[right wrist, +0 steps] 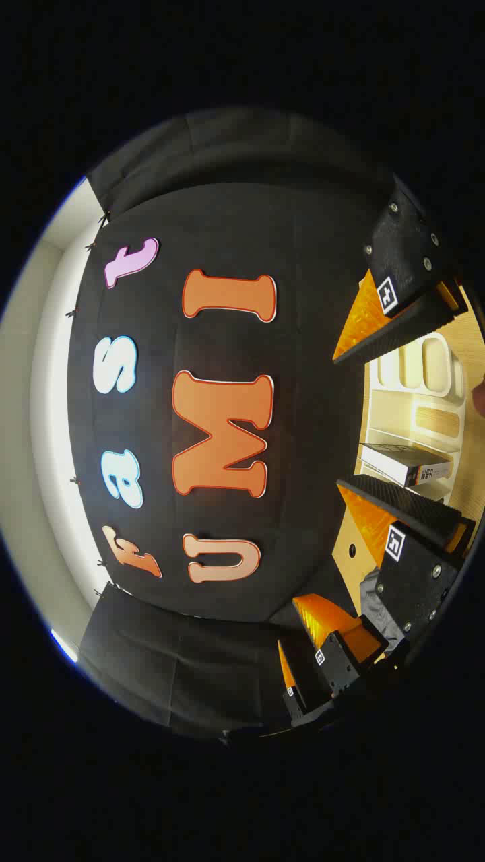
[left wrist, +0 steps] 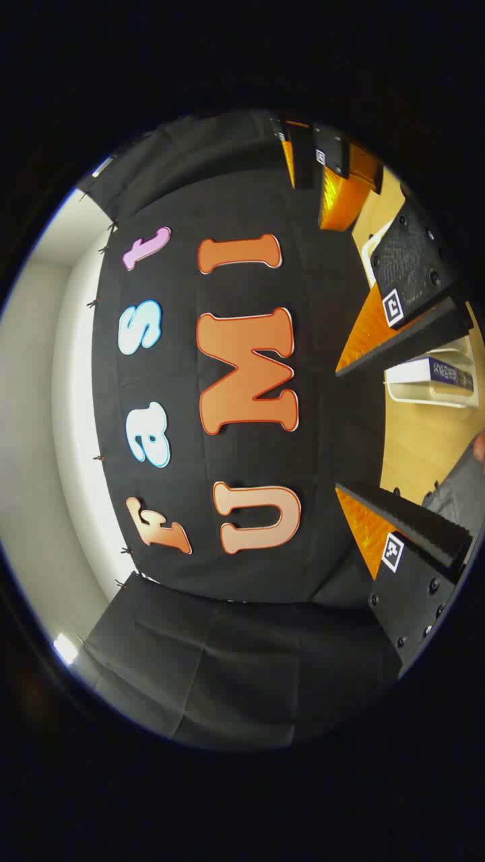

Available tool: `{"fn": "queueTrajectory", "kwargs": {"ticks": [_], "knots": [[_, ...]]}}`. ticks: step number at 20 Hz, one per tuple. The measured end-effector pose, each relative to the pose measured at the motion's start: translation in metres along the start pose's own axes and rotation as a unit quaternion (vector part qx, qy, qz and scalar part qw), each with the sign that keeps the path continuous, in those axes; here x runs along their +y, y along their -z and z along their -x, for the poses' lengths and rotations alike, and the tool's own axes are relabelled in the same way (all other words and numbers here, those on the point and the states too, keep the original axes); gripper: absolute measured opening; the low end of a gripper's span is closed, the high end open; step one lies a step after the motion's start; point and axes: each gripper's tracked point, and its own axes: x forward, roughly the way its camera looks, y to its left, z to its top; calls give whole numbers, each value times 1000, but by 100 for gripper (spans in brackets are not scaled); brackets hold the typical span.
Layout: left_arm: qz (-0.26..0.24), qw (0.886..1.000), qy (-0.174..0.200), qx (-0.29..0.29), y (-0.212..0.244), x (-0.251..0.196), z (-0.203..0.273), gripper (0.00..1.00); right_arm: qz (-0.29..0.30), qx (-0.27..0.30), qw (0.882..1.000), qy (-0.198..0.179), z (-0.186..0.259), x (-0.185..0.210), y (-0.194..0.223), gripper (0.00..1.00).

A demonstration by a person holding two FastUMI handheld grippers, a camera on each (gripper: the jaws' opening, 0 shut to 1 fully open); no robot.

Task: Open the schoolbag, grab two books from the bookshelf and put them into the schoolbag.

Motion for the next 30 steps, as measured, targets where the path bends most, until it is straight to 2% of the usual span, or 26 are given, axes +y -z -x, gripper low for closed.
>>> {"fn": "queueTrajectory", "kwargs": {"ticks": [3,6,22,27,30], "knots": [[7,1000,-3,5,5,2,1,95,1,6,1000,0,0,-1,4,97],[-11,1000,-11,10,7,6,-1,95,-1,7,1000,1,1,0,5,97],[-22,1000,14,14,1,-7,-8,95,13,14,1000,1,-3,-3,6,97],[-38,999,15,19,8,-5,-12,96,13,16,1000,1,-7,-5,8,97],[-66,997,10,36,23,-1,-12,95,14,19,1000,2,-9,-7,12,97]]}}
